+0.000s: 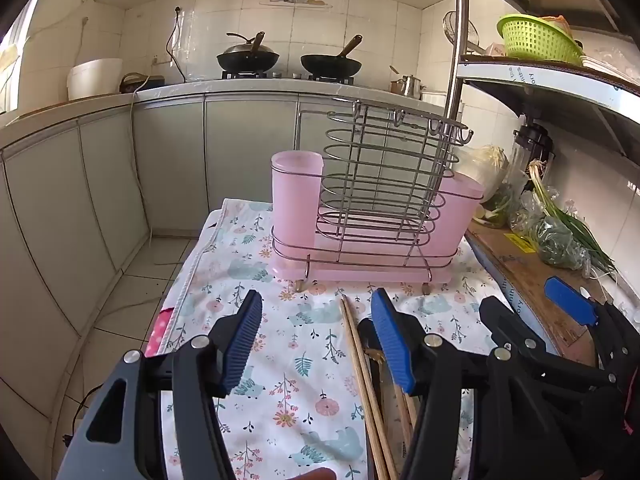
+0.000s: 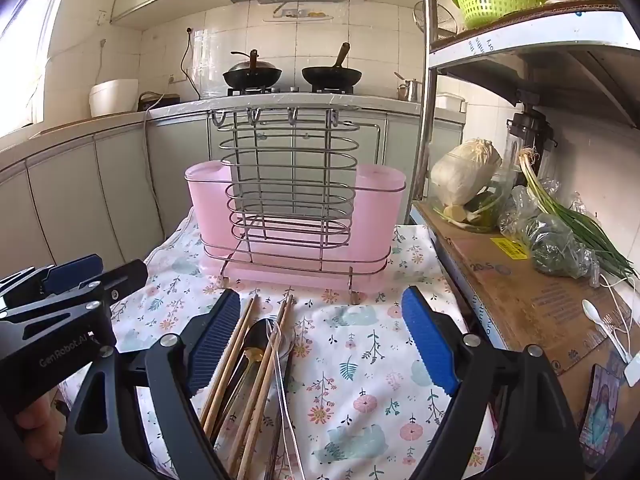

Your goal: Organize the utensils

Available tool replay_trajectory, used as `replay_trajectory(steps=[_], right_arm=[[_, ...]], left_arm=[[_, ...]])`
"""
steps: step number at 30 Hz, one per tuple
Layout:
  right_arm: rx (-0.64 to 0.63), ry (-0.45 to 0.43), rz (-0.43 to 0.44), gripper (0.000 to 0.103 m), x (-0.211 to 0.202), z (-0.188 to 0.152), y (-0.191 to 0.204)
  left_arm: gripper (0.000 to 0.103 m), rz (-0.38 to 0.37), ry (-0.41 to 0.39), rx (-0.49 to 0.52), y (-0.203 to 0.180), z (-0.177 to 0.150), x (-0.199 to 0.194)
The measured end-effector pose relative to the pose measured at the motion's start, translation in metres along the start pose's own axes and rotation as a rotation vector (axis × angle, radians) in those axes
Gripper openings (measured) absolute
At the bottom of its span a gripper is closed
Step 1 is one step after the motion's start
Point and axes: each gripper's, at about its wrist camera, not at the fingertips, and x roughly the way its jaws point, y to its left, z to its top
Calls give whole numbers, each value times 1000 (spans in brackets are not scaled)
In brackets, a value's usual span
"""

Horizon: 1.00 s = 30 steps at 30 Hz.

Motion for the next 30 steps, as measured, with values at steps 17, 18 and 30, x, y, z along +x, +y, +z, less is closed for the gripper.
replay_trajectory(steps=[17,18,30], right_arm=[[13,8,12,83,3,-1,-1],[13,9,13,83,3,-2,-1],[14,18,14,83,6,-3,-2]], left_arm=[[56,-3,4,-4,0,0,0],[56,-4,4,-5,0,0,0],[56,-4,7,-6,1,0,0]])
